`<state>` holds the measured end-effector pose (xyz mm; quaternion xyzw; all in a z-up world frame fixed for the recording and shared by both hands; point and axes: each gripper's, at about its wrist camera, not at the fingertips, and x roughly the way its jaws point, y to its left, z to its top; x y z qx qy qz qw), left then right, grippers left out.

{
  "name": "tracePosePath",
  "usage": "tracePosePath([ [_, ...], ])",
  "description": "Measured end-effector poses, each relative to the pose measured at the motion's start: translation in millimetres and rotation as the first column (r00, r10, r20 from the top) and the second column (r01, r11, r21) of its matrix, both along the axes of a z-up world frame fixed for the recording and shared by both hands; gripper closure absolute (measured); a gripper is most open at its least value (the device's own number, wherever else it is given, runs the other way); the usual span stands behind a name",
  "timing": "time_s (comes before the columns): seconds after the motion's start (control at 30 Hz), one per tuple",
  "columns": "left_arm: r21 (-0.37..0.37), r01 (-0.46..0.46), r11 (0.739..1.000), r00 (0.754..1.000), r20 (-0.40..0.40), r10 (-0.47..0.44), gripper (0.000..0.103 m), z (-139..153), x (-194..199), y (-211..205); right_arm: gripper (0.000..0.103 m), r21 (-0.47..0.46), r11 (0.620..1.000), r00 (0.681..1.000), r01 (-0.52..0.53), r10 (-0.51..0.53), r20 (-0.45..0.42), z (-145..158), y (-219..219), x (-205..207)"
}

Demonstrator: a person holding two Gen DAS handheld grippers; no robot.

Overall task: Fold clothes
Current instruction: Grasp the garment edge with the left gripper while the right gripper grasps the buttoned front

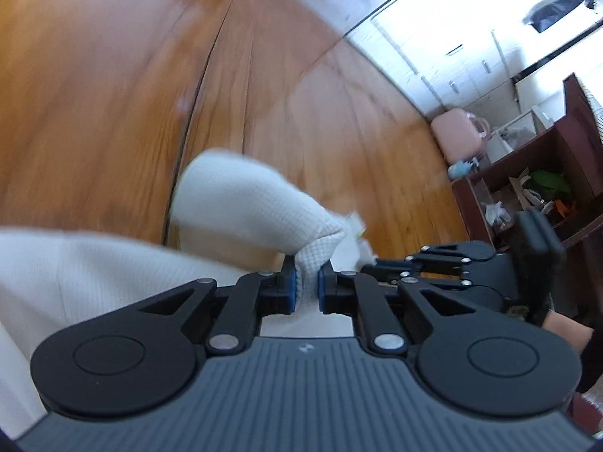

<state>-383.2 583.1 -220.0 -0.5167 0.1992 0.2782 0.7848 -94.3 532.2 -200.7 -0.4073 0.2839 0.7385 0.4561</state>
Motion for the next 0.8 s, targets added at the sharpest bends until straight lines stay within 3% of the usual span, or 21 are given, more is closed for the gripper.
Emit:
tracePosePath([
  [0.07, -0.002, -0.017, 1.000, 1.000, -0.017, 0.017, 0.093, -2, 0, 4, 0.097, -0.013, 1.000, 0.999, -0.010, 0.009, -0.040, 5, -7, -3],
  [0.17, 0.062, -0.036, 0.997, 0.996, -0.085, 0.042, 0.093, 5, -3, 10, 0.097, -0.044, 0.999, 0.989, -0.031, 0.025, -0.144, 21, -22, -10],
  [0.27, 0.107, -0.055, 0.993, 0.989, -0.133, 0.069, 0.093, 12, -10, 15, 0.097, -0.032, 0.997, 0.986, -0.070, 0.064, -0.157, 33, -48, -26],
  [0.43, -0.007, -0.080, 0.997, 0.995, -0.058, 0.080, 0.088, -5, -27, 26, 0.097, -0.108, 0.979, 0.963, -0.175, 0.147, -0.227, 43, -77, -42],
  [0.6, -0.081, -0.017, 0.997, 1.000, -0.019, 0.015, 0.062, -16, -19, 31, 0.097, -0.158, 0.929, 0.919, -0.335, 0.286, -0.270, 49, -110, -69],
  [0.7, -0.023, 0.057, 0.998, 0.986, -0.153, -0.060, 0.048, -17, -1, 24, 0.096, -0.214, 0.870, 0.881, -0.445, 0.382, -0.279, 48, -121, -93],
  [0.8, 0.020, 0.108, 0.994, 0.953, -0.287, -0.098, 0.047, -21, 15, 19, 0.092, -0.202, 0.858, 0.871, -0.472, 0.419, -0.255, 59, -117, -88],
])
